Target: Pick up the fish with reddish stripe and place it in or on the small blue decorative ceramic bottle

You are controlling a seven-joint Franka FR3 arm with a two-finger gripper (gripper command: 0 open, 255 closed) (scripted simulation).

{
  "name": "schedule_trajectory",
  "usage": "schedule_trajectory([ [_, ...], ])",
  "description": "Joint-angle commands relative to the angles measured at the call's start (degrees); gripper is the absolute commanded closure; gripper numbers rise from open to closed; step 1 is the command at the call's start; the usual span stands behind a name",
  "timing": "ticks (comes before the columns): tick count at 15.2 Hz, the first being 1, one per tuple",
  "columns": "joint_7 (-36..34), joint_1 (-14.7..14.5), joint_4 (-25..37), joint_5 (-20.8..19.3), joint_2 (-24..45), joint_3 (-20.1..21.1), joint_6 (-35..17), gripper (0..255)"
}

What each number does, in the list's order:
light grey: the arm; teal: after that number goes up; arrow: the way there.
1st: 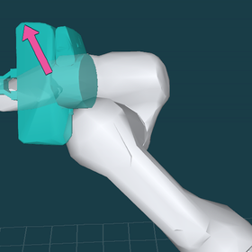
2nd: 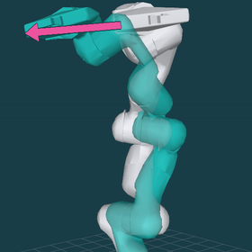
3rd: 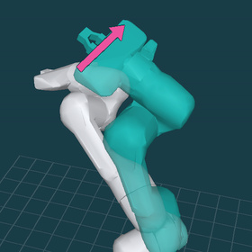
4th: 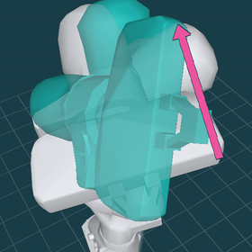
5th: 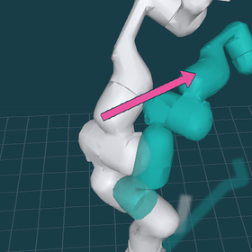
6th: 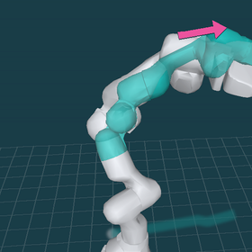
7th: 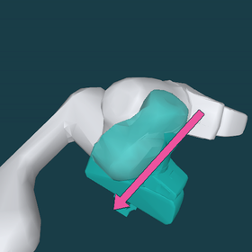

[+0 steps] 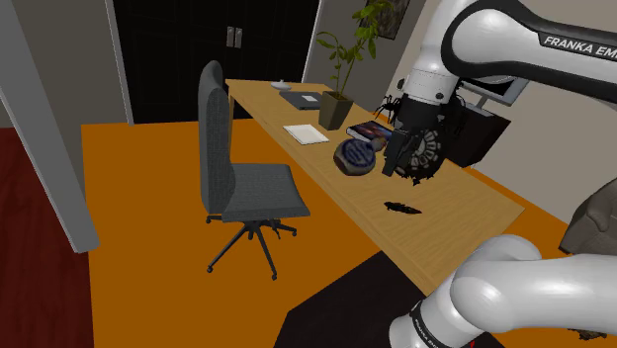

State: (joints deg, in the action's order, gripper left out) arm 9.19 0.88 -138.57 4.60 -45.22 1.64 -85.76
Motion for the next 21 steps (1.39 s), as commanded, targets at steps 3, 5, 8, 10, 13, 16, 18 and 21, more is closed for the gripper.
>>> schedule_trajectory([
  [3,3.1,0.6,-2.6,-1.9,-0.3,-2.1,-2.2,0],
  [5,6.1,1.4,-4.8,-3.8,-0.3,-4.3,-4.6,0],
  [8,10.6,2.6,-7.7,-6.8,0.6,-7.6,-8.5,0],
  [10,13.6,3.4,-9.3,-8.7,1.7,-9.9,-11.3,0],
  [13,18.0,4.7,-11.0,-11.6,4.1,-13.5,-15.8,0],
  [16,22.3,5.8,-11.9,-14.1,7.6,-17.2,-20.6,0],
  [18,25.3,6.5,-12.0,-15.5,10.5,-19.6,-24.0,0],
  [21,29.7,7.0,-11.6,-17.1,15.6,-23.3,-29.1,0],
])
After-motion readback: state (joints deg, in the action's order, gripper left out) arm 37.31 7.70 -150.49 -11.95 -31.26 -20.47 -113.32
